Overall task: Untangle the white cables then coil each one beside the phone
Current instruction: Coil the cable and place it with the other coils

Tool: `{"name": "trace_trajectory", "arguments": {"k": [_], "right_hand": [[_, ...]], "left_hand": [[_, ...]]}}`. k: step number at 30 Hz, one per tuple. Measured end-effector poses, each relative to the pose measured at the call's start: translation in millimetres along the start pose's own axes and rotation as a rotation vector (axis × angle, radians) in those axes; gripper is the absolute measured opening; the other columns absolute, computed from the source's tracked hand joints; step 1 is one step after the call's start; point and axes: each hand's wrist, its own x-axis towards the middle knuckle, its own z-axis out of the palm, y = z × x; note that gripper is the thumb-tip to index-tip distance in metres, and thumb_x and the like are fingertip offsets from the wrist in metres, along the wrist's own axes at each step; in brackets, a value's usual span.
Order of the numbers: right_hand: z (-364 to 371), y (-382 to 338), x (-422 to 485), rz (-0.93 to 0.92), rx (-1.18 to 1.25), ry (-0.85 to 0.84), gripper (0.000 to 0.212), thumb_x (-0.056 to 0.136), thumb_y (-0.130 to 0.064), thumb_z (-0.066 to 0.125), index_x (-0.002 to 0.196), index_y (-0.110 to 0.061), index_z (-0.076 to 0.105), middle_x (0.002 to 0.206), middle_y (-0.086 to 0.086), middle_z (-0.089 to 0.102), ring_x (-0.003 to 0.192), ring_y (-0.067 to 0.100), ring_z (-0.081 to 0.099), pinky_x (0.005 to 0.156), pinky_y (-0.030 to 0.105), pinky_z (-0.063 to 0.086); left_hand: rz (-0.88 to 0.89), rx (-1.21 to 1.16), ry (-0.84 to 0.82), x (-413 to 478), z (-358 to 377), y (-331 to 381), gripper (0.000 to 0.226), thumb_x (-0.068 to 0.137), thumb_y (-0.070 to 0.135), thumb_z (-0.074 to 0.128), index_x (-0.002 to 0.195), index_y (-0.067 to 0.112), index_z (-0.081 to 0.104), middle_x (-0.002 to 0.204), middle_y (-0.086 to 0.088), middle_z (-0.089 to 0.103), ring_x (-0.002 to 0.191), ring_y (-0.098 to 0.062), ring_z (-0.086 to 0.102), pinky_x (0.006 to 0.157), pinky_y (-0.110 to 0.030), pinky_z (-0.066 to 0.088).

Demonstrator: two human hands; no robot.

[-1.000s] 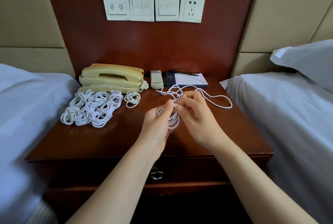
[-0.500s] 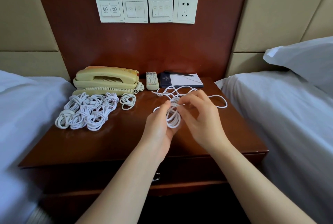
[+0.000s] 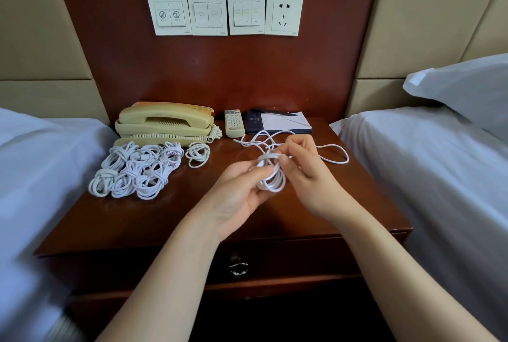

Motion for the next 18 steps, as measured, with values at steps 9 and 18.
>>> {"name": "trace_trajectory", "arguments": {"k": [9,18], "right_hand": [[-11.0,3.1,-2.5,-0.016,-0.022,-0.048,0.015,0.09,-0.016,0.039,0.086,-0.011,0.053,0.097,-0.007,0.04,0.096,0.004,0.04,0.085,0.01,0.035],[-7.6,2.3,-1.7,-0.059,-0.039,-0.11,0.009,0.088,-0.024,0.047,0.082,-0.025,0.053,0.1,-0.009,0.043,0.098,0.008,0.044,0.082,0.012,0.037]], "left_hand": [[-0.023,0.127,-0.141,-7.4,-2.8,4.4,0.037,0.076,0.013,0.057,0.112,0.002,0.06,0.09,-0.005,0.071,0.083,-0.013,0.07,0.071,-0.021,0.055],[0.083,0.292,0.062,-3.5,1.2,-2.3,0.027,0.101,0.009,0.038,0.092,0.008,0.063,0.075,-0.004,0.065,0.061,-0.006,0.065,0.056,-0.018,0.052]]}}
